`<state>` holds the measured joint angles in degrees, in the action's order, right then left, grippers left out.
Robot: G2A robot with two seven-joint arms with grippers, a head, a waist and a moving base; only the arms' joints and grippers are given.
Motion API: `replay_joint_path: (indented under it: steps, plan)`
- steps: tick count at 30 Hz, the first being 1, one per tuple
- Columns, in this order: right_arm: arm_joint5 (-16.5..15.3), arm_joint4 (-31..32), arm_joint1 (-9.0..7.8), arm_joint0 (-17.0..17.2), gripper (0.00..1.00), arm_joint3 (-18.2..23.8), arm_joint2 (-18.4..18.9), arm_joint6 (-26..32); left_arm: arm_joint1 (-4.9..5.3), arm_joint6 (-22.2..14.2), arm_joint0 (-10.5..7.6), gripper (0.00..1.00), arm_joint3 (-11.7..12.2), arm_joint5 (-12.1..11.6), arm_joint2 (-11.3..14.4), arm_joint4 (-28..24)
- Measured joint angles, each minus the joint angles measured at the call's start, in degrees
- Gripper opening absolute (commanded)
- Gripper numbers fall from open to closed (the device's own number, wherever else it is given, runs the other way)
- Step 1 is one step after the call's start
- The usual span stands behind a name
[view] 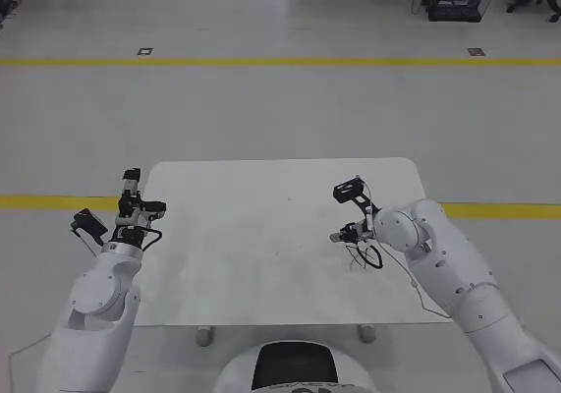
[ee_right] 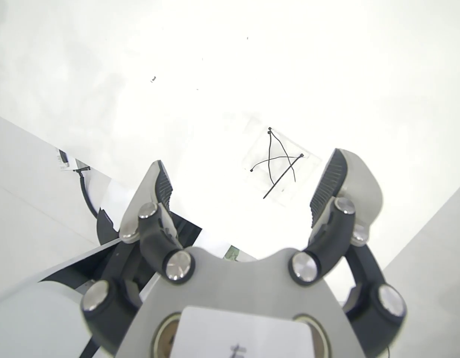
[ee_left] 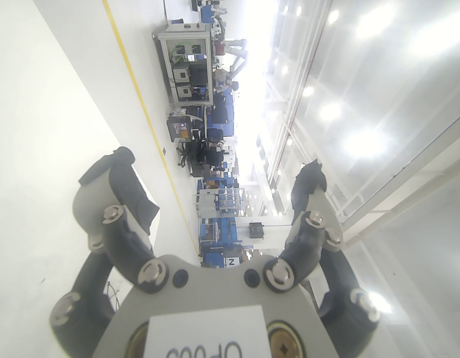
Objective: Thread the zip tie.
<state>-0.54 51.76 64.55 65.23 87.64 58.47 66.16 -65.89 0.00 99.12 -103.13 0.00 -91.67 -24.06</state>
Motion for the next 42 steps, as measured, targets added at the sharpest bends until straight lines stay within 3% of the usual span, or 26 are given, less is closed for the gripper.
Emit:
replay_joint_path:
  steps: [6,14,21,28,35,42]
  plan:
    - [-0.2,0.2,-0.06,0.0,1.0,-0.2,-0.2,0.2,0.0,0.0,0.0,1.0,0.0,0.0,0.0,0.0]
    - [-2.5,5.7,0.34,-3.3,1.0,-4.1,-3.8,8.0,0.0,0.0,0.0,1.0,0.0,0.0,0.0,0.0]
    - [-2.7,5.9,0.34,-3.1,1.0,-4.2,-4.0,7.6,0.0,0.0,0.0,1.0,0.0,0.0,0.0,0.0]
    - [-4.1,6.8,0.96,-3.6,1.0,-7.8,-6.4,6.8,0.0,0.0,0.0,1.0,0.0,0.0,0.0,0.0]
    - [-4.3,6.8,1.02,-3.8,1.0,-8.2,-6.6,6.7,0.0,0.0,0.0,1.0,0.0,0.0,0.0,0.0]
    - [-6.6,7.8,1.21,-3.9,1.0,-10.5,-7.5,4.7,0.0,0.0,0.0,1.0,0.0,0.0,0.0,0.0]
